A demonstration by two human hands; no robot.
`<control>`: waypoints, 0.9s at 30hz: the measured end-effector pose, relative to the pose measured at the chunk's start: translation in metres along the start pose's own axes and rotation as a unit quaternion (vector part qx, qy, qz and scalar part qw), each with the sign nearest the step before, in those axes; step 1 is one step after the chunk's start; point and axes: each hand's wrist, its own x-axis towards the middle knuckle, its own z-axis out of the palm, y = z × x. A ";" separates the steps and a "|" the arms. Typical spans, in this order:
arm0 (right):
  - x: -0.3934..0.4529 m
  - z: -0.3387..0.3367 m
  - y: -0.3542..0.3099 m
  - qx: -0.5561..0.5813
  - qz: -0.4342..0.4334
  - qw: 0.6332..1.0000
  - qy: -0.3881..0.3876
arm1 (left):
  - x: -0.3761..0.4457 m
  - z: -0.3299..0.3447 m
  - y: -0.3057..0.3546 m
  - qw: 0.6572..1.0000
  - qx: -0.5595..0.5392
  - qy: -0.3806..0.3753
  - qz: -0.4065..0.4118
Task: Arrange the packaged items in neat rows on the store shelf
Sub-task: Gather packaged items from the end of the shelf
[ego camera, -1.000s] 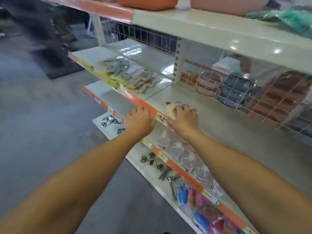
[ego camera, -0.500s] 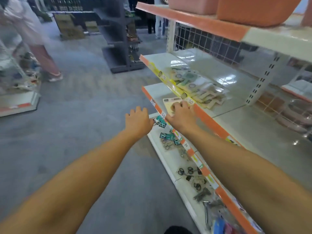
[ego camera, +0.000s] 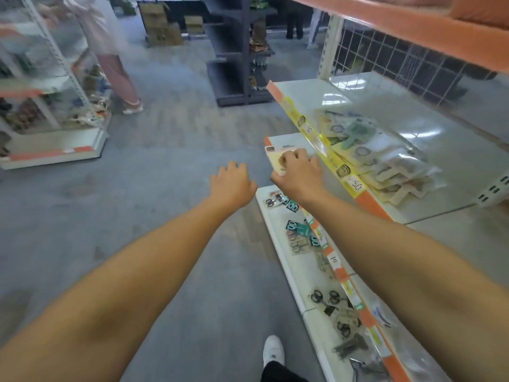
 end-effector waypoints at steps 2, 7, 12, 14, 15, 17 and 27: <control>0.024 0.000 0.005 0.001 -0.003 1.000 0.002 | 0.020 -0.002 0.004 1.000 0.006 0.011 -0.006; 0.073 0.007 0.010 -0.003 -0.028 1.000 0.007 | 0.062 -0.002 0.007 0.999 0.006 0.026 -0.026; 0.115 0.024 0.009 0.000 -0.028 1.000 -0.002 | 0.093 0.008 -0.002 0.998 0.009 0.019 -0.051; 0.130 0.032 0.007 0.002 -0.028 1.000 -0.007 | 0.109 0.011 -0.008 0.998 0.012 0.020 -0.057; 0.136 0.035 0.006 0.001 -0.029 1.000 -0.008 | 0.117 0.013 -0.010 0.998 0.013 0.020 -0.058; 0.151 0.041 0.003 0.002 -0.026 1.000 -0.012 | 0.136 0.016 -0.016 0.998 0.010 0.015 -0.053; 0.239 0.063 -0.044 -0.001 -0.005 1.000 -0.005 | 0.239 0.007 -0.061 0.999 0.000 0.031 -0.017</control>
